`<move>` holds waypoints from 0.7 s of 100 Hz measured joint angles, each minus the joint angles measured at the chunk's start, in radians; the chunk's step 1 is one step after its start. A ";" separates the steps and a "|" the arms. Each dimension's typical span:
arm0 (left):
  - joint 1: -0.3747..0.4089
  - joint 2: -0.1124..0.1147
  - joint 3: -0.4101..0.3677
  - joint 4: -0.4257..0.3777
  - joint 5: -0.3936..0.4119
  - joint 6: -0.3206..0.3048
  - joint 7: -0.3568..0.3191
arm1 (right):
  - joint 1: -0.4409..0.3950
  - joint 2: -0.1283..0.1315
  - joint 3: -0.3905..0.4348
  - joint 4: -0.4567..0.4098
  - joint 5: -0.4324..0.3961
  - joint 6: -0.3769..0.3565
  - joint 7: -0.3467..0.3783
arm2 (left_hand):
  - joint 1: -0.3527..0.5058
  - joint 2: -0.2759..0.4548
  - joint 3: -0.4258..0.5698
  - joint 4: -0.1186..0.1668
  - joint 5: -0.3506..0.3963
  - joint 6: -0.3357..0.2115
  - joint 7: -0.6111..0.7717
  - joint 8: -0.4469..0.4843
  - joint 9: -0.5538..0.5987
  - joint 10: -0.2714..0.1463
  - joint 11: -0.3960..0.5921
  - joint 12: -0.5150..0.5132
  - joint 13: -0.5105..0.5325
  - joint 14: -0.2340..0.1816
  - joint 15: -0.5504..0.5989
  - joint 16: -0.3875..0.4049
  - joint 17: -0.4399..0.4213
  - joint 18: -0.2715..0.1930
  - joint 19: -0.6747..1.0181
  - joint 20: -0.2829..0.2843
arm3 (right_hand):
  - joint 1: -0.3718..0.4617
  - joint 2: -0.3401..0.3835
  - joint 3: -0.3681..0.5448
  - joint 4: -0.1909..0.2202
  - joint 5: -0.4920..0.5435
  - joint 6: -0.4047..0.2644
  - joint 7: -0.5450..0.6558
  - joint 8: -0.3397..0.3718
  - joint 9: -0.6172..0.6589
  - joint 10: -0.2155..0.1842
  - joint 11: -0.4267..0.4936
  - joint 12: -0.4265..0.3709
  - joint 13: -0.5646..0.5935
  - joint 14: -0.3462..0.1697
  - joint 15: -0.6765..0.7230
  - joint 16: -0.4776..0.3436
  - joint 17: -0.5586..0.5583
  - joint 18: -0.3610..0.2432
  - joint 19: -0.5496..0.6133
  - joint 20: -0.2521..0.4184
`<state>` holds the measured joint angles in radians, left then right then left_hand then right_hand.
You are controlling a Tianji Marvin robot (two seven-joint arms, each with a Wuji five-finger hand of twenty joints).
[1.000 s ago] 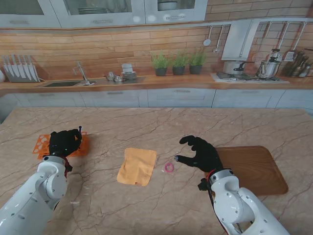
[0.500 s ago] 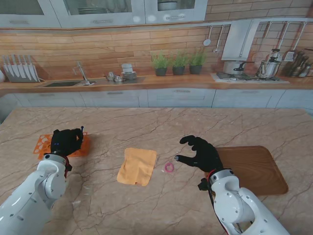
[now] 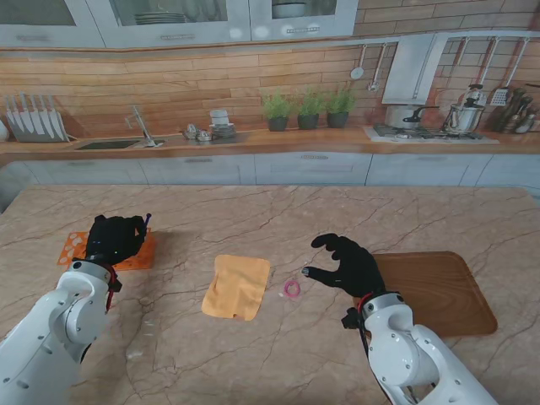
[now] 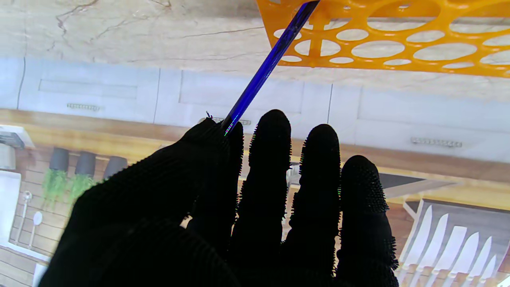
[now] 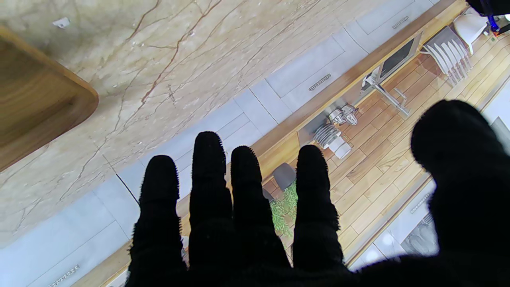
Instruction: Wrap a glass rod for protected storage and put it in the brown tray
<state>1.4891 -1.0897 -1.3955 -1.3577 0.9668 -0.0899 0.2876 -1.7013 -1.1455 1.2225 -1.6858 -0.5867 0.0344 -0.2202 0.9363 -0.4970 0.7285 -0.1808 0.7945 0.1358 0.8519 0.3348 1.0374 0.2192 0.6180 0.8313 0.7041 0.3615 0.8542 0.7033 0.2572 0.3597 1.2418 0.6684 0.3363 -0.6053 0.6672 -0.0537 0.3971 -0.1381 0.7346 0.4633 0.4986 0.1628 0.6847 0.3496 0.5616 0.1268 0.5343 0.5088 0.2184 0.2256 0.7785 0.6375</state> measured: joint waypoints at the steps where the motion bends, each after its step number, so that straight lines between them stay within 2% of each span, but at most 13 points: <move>1: 0.001 0.001 -0.001 -0.003 0.002 -0.001 -0.003 | -0.001 0.000 0.001 0.000 0.000 0.000 0.001 | 0.000 0.000 0.000 0.000 0.000 0.000 0.000 0.000 0.000 0.000 0.000 0.000 0.000 0.000 0.000 0.000 0.002 0.000 0.000 0.000 | 0.000 0.000 0.000 0.000 0.000 0.000 0.000 0.000 0.000 0.000 0.000 0.000 0.000 0.000 0.000 0.000 0.000 0.000 0.000 0.000; 32: 0.030 0.011 -0.027 -0.088 0.012 -0.025 -0.067 | -0.025 0.002 0.028 -0.019 -0.010 -0.027 0.011 | 0.000 0.000 0.000 0.000 0.000 0.000 0.000 0.000 0.000 0.001 0.011 0.000 0.002 0.000 0.009 0.000 0.008 0.005 0.007 0.000 | 0.000 0.000 0.000 0.000 0.000 0.000 0.000 0.000 0.000 0.000 0.000 0.000 0.000 0.000 0.000 0.000 0.000 0.000 0.000 0.000; 44: 0.037 0.015 -0.031 -0.125 0.011 -0.032 -0.122 | -0.038 0.004 0.043 -0.029 -0.015 -0.047 0.021 | 0.000 0.000 0.000 0.000 0.000 0.000 0.000 0.000 0.000 0.001 0.011 0.000 0.002 0.000 0.009 0.000 0.009 0.005 0.007 0.003 | 0.000 0.000 0.000 0.000 0.000 0.000 0.000 0.000 0.000 0.000 0.000 0.000 0.000 0.000 0.000 0.000 0.000 0.000 0.000 0.000; 70: 0.027 0.023 0.008 -0.171 -0.003 -0.028 -0.188 | -0.061 0.007 0.071 -0.041 -0.008 -0.108 0.026 | -0.003 0.000 0.000 0.000 0.000 0.000 0.003 0.001 0.000 0.002 0.024 0.000 0.017 0.000 0.013 0.005 0.015 0.005 0.008 0.011 | 0.000 0.000 0.000 0.000 0.000 0.000 0.000 0.000 0.000 0.000 0.000 0.000 0.000 0.000 0.000 0.000 0.000 0.000 0.000 0.000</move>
<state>1.5159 -1.0670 -1.3875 -1.5290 0.9633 -0.1174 0.1001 -1.7620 -1.1383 1.2937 -1.7269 -0.5943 -0.0732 -0.1938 0.9330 -0.4970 0.7289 -0.1809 0.7945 0.1360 0.8546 0.3356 1.0374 0.2209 0.6416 0.8311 0.7210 0.3618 0.8673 0.7084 0.2719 0.3649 1.2500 0.6791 0.3363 -0.6053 0.6672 -0.0537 0.3971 -0.1381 0.7345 0.4633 0.4986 0.1628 0.6847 0.3496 0.5614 0.1268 0.5343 0.5088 0.2182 0.2256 0.7784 0.6379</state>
